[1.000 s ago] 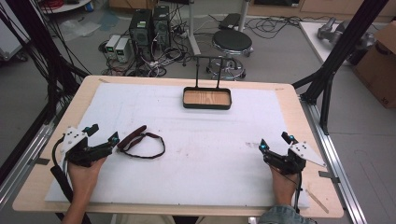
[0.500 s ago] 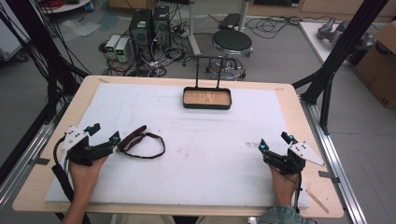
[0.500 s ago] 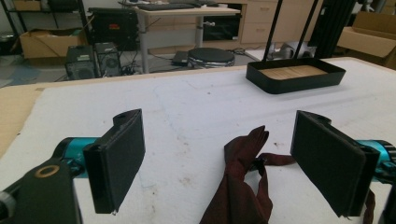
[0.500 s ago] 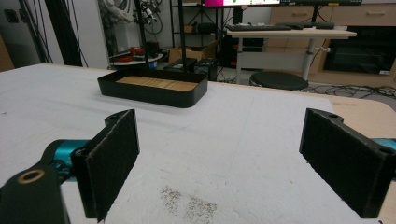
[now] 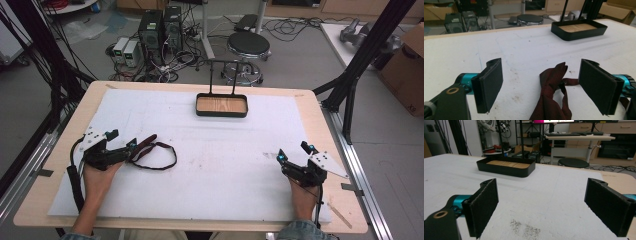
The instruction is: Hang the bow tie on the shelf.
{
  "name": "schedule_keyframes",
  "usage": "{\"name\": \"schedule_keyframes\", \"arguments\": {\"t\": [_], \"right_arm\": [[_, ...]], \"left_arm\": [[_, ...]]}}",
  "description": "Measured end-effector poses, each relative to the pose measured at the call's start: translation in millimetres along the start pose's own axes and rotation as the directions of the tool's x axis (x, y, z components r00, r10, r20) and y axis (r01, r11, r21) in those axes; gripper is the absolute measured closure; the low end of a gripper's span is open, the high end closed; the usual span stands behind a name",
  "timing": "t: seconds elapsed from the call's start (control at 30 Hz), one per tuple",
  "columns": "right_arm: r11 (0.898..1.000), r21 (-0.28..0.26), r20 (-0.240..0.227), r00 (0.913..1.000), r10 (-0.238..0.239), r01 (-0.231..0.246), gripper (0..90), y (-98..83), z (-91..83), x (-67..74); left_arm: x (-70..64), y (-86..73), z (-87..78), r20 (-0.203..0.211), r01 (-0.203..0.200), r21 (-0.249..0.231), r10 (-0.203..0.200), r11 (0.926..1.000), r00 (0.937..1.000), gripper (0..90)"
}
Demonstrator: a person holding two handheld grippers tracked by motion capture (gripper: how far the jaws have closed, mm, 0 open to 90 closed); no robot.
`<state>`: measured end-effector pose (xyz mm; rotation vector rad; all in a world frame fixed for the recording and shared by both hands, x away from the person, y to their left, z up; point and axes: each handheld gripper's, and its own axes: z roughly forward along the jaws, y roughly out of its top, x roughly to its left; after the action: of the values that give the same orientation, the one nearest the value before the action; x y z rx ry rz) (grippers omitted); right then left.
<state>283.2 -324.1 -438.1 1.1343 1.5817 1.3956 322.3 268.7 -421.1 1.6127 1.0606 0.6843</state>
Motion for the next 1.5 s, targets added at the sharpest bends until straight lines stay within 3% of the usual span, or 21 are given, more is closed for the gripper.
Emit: {"name": "schedule_keyframes", "arguments": {"t": [0.13, 0.2, 0.37, 0.43, 0.5, 0.57, 0.8, 1.0, 1.13, 1.27, 1.37, 1.5], "right_arm": [[1.0, 0.001, 0.001, 1.0, 0.001, -0.001, 10.9, 0.0, 0.1, 0.4], [1.0, 0.003, 0.001, 1.0, -0.003, 0.003, 10.9, 0.0, 0.1, 0.3], [1.0, 0.005, 0.003, 1.0, -0.002, 0.002, 10.9, 0.0, 0.2, 0.7], [1.0, 0.005, 0.002, 1.0, -0.004, 0.004, 10.9, -0.1, 0.3, 0.5], [1.0, 0.004, 0.0, 1.0, -0.004, 0.004, 11.0, 0.0, 0.2, 0.4], [1.0, 0.004, -0.001, 1.0, -0.003, 0.003, 10.9, -0.1, 0.2, 0.3], [1.0, 0.004, 0.0, 1.0, -0.004, 0.004, 10.9, -0.1, 0.3, 0.3], [1.0, 0.004, 0.0, 1.0, -0.002, 0.002, 10.9, -0.1, 0.2, 0.2], [1.0, 0.004, -0.002, 1.0, -0.004, 0.004, 10.9, -0.1, 0.3, -0.1], [1.0, 0.004, -0.002, 1.0, -0.003, 0.003, 10.9, -0.1, 0.3, -0.1], [1.0, 0.003, -0.002, 1.0, 0.003, -0.003, 10.9, 0.0, 0.4, 0.2], [1.0, 0.001, -0.002, 1.0, 0.003, -0.003, 10.9, 0.0, 0.6, -0.2]], "left_arm": [[1.2, -0.9, 8.7, 0.016, -0.008, 0.04, 0.008, 0.9992, 0.9999, 25.4], [2.1, -0.8, 14.4, 0.03, 0.009, 0.069, -0.011, 0.9976, 0.9995, 25.3], [2.9, -0.1, 32.5, 0.041, 0.014, 0.154, -0.02, 0.9879, 0.999, 26.5], [3.1, -1.5, 36.7, 0.044, 0.015, 0.163, -0.022, 0.9865, 0.9988, 28.3], [3.2, -3.2, 40.1, 0.035, -0.005, 0.197, -0.002, 0.9804, 0.9994, 32.3], [4.2, -4.1, 42.3, 0.038, -0.001, 0.226, -0.008, 0.9742, 0.9993, 35.2], [1.8, -5.8, 43.9, 0.067, -0.014, 0.263, -0.003, 0.9648, 0.9978, 40.7], [0.0, -9.9, 48.5, 0.093, -0.038, 0.319, 0.008, 0.9469, 0.9956, 50.2], [-1.4, -9.5, 47.6, 0.114, -0.051, 0.316, 0.016, 0.9475, 0.9933, 63.2], [-3.5, -7.6, 45.3, 0.116, -0.095, 0.305, 0.062, 0.9475, 0.9913, 70.2], [-5.9, -2.8, 39.7, 0.105, -0.107, 0.261, 0.082, 0.9594, 0.9911, 71.8], [-15.7, 10.6, 32.3, 0.111, -0.135, 0.206, 0.114, 0.9692, 0.9873, 72.2]]}}
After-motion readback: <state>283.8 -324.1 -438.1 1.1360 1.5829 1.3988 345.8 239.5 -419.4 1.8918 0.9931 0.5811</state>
